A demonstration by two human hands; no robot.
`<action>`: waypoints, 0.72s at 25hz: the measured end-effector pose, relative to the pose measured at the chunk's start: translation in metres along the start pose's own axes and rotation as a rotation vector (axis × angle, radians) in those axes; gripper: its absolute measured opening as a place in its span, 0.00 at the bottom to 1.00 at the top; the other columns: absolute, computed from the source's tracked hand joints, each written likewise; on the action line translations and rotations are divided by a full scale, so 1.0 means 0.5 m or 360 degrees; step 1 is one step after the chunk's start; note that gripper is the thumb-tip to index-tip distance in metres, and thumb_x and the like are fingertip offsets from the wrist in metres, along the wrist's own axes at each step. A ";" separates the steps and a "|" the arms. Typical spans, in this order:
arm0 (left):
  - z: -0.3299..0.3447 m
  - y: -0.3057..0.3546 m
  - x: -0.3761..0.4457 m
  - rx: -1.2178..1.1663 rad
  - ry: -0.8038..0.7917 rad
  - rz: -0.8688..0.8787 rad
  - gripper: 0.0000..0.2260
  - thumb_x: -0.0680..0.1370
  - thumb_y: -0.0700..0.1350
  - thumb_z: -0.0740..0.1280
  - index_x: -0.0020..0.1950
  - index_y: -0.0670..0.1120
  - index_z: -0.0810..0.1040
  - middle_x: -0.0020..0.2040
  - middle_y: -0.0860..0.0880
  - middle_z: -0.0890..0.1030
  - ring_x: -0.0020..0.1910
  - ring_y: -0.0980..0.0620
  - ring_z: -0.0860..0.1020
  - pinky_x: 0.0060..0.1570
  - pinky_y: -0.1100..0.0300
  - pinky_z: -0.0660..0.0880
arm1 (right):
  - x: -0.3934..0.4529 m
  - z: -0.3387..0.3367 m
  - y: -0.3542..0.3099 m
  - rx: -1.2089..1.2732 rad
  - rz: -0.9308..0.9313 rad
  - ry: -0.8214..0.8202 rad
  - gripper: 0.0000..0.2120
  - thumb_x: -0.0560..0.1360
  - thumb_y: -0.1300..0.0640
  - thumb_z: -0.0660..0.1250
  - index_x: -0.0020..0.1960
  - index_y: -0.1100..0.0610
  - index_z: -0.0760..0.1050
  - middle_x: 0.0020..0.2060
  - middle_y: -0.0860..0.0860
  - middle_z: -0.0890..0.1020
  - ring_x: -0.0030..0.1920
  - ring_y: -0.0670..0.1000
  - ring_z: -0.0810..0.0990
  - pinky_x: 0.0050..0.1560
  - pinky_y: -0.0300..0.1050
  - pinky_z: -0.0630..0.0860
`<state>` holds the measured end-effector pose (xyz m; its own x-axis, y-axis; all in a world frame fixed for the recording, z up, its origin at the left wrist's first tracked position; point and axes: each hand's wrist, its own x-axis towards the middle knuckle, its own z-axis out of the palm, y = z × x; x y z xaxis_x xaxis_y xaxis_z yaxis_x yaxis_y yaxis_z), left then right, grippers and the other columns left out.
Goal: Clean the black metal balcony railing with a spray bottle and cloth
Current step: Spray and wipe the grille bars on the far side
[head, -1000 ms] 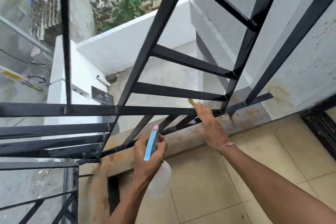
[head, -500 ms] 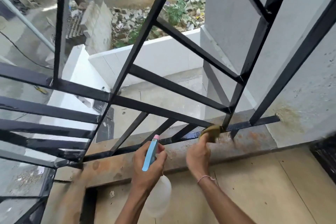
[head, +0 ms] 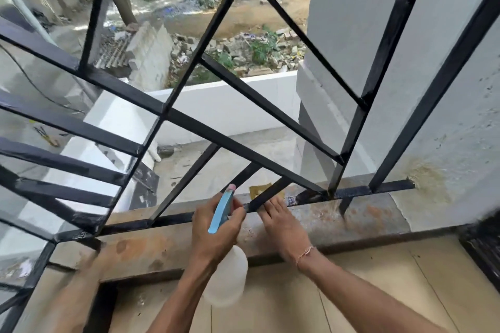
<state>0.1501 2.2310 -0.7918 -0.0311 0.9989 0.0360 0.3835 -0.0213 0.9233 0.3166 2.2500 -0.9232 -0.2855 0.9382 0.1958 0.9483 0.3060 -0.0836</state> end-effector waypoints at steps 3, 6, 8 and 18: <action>0.010 0.016 -0.001 -0.0044 -0.0031 0.0059 0.03 0.75 0.47 0.72 0.44 0.49 0.82 0.35 0.51 0.80 0.32 0.52 0.79 0.30 0.65 0.75 | -0.006 -0.041 0.043 -0.0501 -0.0123 -0.0137 0.39 0.75 0.67 0.68 0.80 0.66 0.51 0.78 0.64 0.58 0.79 0.63 0.54 0.77 0.57 0.40; 0.034 0.025 -0.009 -0.0041 -0.0140 0.0097 0.04 0.75 0.42 0.71 0.40 0.47 0.80 0.30 0.52 0.77 0.28 0.53 0.77 0.28 0.63 0.75 | -0.040 -0.097 0.084 -0.0954 -0.0102 -0.0492 0.33 0.82 0.65 0.55 0.77 0.72 0.38 0.78 0.69 0.46 0.79 0.67 0.43 0.73 0.61 0.31; 0.060 0.031 -0.014 0.0000 -0.0222 0.0139 0.03 0.72 0.47 0.70 0.40 0.49 0.80 0.29 0.54 0.76 0.29 0.51 0.77 0.29 0.63 0.76 | -0.058 -0.131 0.089 -0.1156 -0.0188 -0.0636 0.31 0.84 0.61 0.54 0.77 0.74 0.40 0.78 0.71 0.47 0.79 0.68 0.45 0.77 0.62 0.36; 0.130 0.138 -0.034 -0.0048 -0.0486 0.0172 0.06 0.73 0.47 0.72 0.41 0.45 0.79 0.33 0.47 0.76 0.30 0.52 0.76 0.28 0.61 0.76 | -0.105 -0.328 0.153 0.1831 0.1533 -0.0370 0.13 0.79 0.64 0.57 0.49 0.65 0.81 0.40 0.58 0.84 0.41 0.57 0.82 0.40 0.48 0.76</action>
<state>0.2372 2.2155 -0.7533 0.2884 0.9572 0.0225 0.3415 -0.1248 0.9315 0.4270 2.1975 -0.7796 0.2419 0.8183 -0.5214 0.1914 -0.5671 -0.8011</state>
